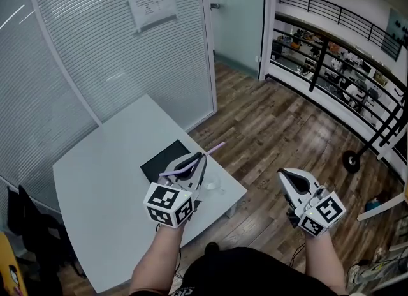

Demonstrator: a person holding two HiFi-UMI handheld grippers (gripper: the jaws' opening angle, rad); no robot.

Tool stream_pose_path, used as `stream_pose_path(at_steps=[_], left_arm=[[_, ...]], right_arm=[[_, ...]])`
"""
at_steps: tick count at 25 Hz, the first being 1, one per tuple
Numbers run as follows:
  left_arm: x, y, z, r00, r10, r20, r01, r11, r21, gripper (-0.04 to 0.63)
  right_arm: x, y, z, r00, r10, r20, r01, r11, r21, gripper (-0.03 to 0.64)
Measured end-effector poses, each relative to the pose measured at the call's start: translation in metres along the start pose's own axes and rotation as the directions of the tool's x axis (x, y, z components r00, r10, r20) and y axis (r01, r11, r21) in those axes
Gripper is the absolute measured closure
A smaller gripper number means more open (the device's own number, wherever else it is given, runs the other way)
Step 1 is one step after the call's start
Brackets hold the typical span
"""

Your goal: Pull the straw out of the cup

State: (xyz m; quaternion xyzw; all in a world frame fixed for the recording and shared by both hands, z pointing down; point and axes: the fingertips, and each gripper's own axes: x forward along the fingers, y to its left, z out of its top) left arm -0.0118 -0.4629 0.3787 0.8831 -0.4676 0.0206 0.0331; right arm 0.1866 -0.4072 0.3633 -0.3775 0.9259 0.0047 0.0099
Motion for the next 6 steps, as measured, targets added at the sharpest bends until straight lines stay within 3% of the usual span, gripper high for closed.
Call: stream_pose_path(at_steps=[6], left_arm=[[-0.0011, -0.0037, 0.0027, 1.000, -0.004, 0.000, 0.004, 1.000, -0.007, 0.558]], right_arm=[[-0.0029, 0.0012, 0.0027, 1.000, 0.002, 0.003, -0.002, 1.000, -0.001, 0.614]])
